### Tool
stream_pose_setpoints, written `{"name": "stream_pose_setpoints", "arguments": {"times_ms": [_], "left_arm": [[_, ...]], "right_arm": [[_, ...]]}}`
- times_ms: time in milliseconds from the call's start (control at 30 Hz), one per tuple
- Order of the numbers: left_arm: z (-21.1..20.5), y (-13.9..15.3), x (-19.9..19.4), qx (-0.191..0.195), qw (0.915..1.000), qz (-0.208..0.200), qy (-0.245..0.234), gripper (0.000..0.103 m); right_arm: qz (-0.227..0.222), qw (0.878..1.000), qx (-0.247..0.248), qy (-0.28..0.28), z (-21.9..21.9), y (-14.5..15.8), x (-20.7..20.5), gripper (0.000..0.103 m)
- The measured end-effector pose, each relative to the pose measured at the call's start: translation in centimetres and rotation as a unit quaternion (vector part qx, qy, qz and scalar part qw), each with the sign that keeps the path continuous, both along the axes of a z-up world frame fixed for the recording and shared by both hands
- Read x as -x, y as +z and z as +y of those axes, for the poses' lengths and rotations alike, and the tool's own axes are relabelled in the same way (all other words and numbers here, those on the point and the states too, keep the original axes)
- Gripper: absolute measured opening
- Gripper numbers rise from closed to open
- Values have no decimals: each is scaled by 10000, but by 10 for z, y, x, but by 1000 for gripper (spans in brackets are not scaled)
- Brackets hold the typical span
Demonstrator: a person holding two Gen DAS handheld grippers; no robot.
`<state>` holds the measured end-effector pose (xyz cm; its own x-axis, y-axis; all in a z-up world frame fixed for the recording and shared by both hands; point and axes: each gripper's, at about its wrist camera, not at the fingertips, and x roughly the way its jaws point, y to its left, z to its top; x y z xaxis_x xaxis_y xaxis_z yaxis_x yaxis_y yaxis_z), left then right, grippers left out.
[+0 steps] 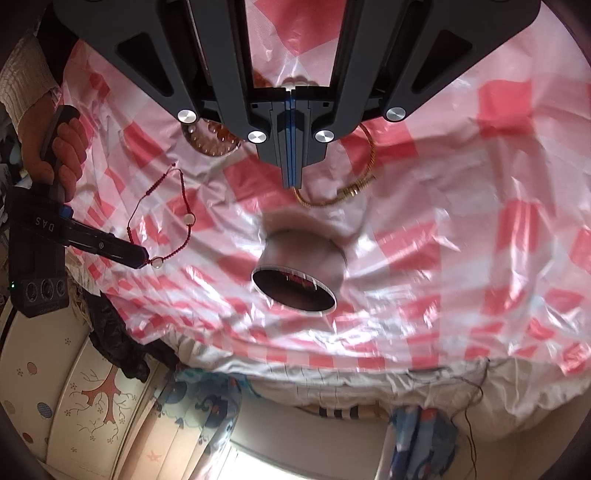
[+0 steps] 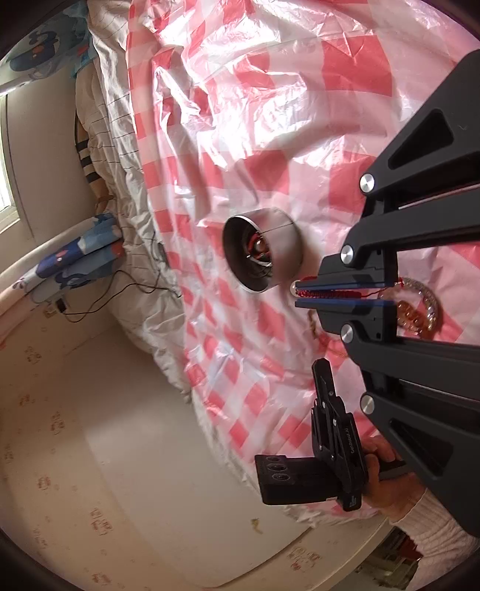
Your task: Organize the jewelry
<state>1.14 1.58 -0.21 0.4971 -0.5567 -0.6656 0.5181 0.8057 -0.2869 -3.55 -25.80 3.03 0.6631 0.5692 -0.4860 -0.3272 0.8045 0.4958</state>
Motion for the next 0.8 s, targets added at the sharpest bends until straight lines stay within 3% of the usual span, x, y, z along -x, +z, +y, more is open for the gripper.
{"name": "stream_pose_setpoints", "arguments": {"times_ms": [67,167,233,267,300,400,467,500,533,567,600,800], "left_arm": [[9,3,-3,133,9998,31,136,0],[17,-12,-13,-176,9984,110,525,2],[15,-24,-18,-423,9972,239,569,28],[10,-26,-18,-598,9958,158,668,57],[7,-28,-16,-691,9953,57,680,66],[-7,-37,-14,-1151,9915,-43,598,75],[-11,-43,-15,-1230,9911,41,505,75],[-10,-44,-15,-1167,9921,88,455,64],[-8,-45,-16,-984,9942,198,389,50],[-5,-47,-18,-836,9951,366,379,16],[-2,-49,-20,-721,9955,479,394,6],[-4,-39,-12,-524,9978,317,264,2]], "right_arm": [[-8,10000,-89,-14,-3,1,0,4],[17,10000,-86,12,-2,0,0,4],[32,10000,-80,48,0,-1,0,4],[42,9999,-81,70,0,-2,0,4],[48,9999,-67,80,1,-2,0,4],[49,9999,-89,94,1,-3,1,4],[48,9999,-88,96,1,-3,1,4],[48,9999,-97,96,0,-3,1,4],[51,9999,-89,94,1,-3,1,4],[52,9999,-86,91,0,-3,1,4],[60,9999,-86,90,0,-3,1,4],[44,9999,-104,68,-1,-2,2,4]]}}
